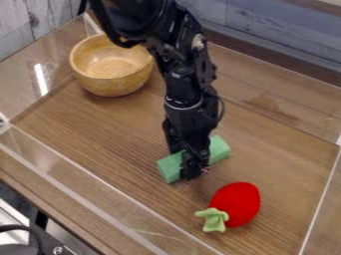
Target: Put the green block in the brown bowl
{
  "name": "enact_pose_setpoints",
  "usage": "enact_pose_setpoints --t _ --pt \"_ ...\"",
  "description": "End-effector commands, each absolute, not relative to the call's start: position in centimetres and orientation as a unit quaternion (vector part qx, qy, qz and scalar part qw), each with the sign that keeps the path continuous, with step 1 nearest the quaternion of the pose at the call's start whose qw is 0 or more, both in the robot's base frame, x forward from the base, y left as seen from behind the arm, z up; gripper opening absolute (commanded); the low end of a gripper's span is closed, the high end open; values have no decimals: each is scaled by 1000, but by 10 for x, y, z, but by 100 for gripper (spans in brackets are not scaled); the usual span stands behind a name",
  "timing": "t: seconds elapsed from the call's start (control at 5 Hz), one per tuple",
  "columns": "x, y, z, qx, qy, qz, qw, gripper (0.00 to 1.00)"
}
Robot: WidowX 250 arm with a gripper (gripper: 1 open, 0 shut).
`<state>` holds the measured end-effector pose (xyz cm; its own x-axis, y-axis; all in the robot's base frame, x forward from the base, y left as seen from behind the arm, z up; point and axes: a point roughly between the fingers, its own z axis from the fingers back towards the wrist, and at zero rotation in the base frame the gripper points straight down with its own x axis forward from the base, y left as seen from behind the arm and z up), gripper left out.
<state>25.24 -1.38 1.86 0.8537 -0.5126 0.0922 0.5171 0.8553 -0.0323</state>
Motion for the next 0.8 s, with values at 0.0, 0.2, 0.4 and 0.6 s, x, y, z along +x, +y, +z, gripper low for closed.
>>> enact_pose_setpoints --t 0.0,0.2,0.4,0.6 --pt "262 -11 27 -23 -56 -259 964 0" --pt "264 -8 35 -20 -60 -213 975 0" --pt "266 -5 43 -18 -64 -175 982 0" --pt "268 -3 52 -17 -70 -155 985 0"
